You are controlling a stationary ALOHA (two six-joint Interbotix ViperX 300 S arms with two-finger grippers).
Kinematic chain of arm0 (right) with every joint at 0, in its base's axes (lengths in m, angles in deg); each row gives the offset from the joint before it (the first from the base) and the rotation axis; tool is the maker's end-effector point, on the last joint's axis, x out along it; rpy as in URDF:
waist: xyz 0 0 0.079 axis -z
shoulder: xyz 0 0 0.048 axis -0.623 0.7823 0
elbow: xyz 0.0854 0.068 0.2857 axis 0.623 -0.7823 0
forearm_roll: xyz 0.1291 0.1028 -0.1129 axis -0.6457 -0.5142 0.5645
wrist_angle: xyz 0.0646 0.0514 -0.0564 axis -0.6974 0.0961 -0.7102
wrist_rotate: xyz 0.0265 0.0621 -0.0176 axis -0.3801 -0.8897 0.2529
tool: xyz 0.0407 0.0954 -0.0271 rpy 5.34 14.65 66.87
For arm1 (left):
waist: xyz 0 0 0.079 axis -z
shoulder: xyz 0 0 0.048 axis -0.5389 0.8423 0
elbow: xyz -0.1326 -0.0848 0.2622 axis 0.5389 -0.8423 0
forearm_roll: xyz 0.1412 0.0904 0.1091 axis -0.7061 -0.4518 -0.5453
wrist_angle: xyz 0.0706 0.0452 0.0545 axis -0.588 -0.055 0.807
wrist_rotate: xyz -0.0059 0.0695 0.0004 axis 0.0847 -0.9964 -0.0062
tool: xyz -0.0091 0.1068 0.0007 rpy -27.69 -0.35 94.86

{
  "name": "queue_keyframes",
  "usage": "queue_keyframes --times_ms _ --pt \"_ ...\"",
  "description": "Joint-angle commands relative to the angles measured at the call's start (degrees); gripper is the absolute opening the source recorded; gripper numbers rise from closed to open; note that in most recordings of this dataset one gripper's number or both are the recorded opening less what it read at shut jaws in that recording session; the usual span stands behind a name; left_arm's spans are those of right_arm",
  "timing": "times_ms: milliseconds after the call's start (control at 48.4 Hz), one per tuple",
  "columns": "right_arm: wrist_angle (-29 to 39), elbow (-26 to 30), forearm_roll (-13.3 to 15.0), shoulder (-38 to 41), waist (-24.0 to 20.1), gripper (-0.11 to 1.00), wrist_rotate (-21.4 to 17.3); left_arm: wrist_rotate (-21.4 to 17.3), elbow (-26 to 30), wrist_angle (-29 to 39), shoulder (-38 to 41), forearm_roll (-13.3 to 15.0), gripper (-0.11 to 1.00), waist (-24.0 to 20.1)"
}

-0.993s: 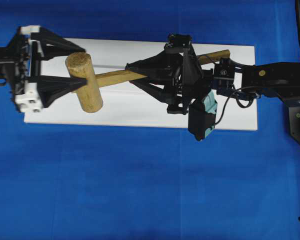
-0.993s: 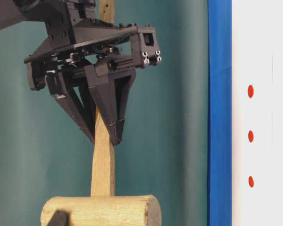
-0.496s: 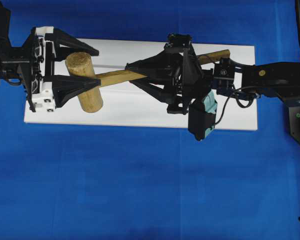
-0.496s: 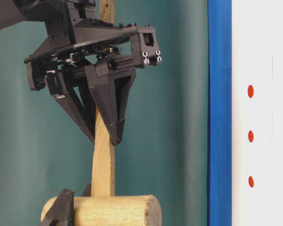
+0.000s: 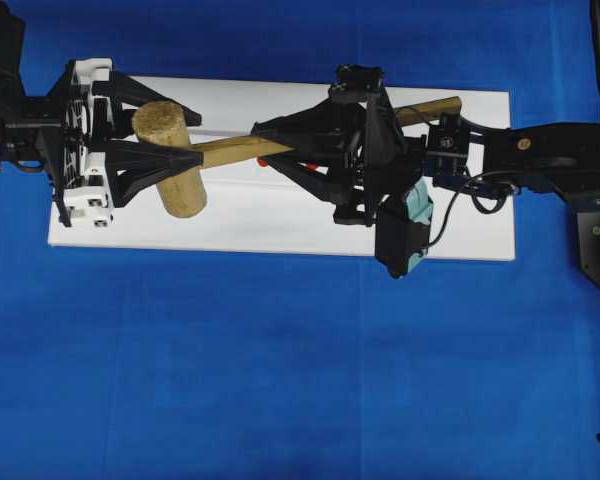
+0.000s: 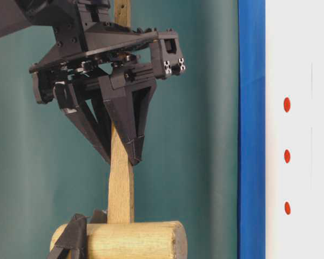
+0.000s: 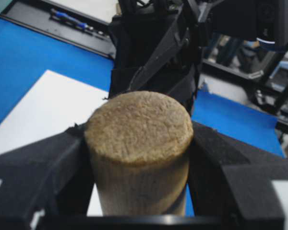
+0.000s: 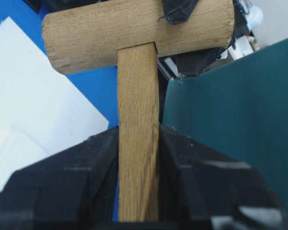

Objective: Hit the mark with a hammer.

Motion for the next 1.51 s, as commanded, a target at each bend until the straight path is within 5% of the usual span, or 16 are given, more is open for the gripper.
queue_keyframes --times_ms 0,124,352,434,620,1075,1489 --pt "-1.1 2.6 0.0 -1.3 -0.3 0.1 -0.5 -0.4 1.1 -0.2 -0.2 0.1 0.46 0.1" --pt "-1.1 2.8 -0.9 -1.3 -0.3 0.19 -0.6 -0.6 1.1 -0.2 -0.4 0.1 0.46 0.1" --pt "-0.1 2.7 -1.8 -1.5 -0.3 0.83 -0.6 -0.9 1.1 -0.2 -0.7 0.0 0.46 0.1" --pt "1.6 2.8 -2.2 -1.8 -0.3 0.97 -0.7 -1.1 1.0 -0.2 -0.7 0.1 0.46 0.1" --pt "9.5 3.8 -5.5 -2.6 -0.3 0.97 -2.5 -3.4 1.0 0.2 -1.1 -0.3 0.46 0.1" --pt "15.5 4.6 -15.6 -4.2 0.4 0.97 -7.8 -19.7 0.6 1.9 -3.1 -0.3 0.46 4.0" --pt "18.0 4.9 -21.8 -4.1 0.4 0.94 -7.9 -20.7 -0.8 2.0 -5.0 -0.3 0.46 4.2"
